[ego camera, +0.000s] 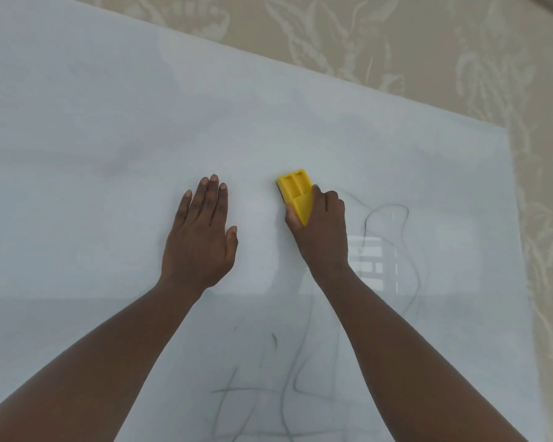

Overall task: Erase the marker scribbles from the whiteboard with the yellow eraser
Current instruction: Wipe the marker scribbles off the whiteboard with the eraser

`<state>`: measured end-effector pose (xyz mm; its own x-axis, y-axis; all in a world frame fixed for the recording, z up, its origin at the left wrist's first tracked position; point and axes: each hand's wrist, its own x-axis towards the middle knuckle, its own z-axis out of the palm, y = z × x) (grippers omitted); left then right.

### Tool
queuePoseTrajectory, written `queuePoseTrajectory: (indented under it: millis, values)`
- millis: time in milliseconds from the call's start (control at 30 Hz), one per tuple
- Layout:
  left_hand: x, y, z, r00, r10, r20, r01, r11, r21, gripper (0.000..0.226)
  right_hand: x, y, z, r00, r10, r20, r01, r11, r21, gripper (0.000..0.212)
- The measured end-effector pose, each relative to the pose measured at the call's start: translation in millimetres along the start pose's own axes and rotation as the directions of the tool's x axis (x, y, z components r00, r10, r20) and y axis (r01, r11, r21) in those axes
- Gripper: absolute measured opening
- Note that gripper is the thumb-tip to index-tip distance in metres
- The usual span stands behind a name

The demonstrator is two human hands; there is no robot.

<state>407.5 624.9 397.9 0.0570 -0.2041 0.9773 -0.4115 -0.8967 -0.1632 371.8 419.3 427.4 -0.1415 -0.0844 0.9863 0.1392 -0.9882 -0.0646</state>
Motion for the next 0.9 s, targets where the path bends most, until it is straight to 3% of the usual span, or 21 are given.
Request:
queuePoseTrajectory:
  millis: [167, 433, 800, 900]
  values:
    - [1, 13, 14, 0.998, -0.061, -0.017, 0.063, 0.996, 0.071, 0.067, 31, 75, -12, 0.975, 0.213, -0.056, -0.215, 0.976, -0.024, 0.053]
    - [-2, 19, 17, 0.995, -0.087, -0.050, 0.092, 0.991, 0.095, 0.065, 16, 193, -46, 0.852, 0.520, -0.061, -0.522, 0.852, -0.021, 0.056]
    - [-12, 17, 16, 0.998, -0.056, -0.029, 0.059, 0.993, 0.099, 0.065, -43, 236, -87, 0.909, 0.345, 0.235, -0.336, 0.938, -0.082, 0.055]
    - [-26, 17, 16, 1.000, -0.031, 0.004, 0.031, 0.996, 0.085, 0.066, -88, 232, -101, 0.878, 0.414, 0.241, -0.415, 0.908, -0.047, 0.061]
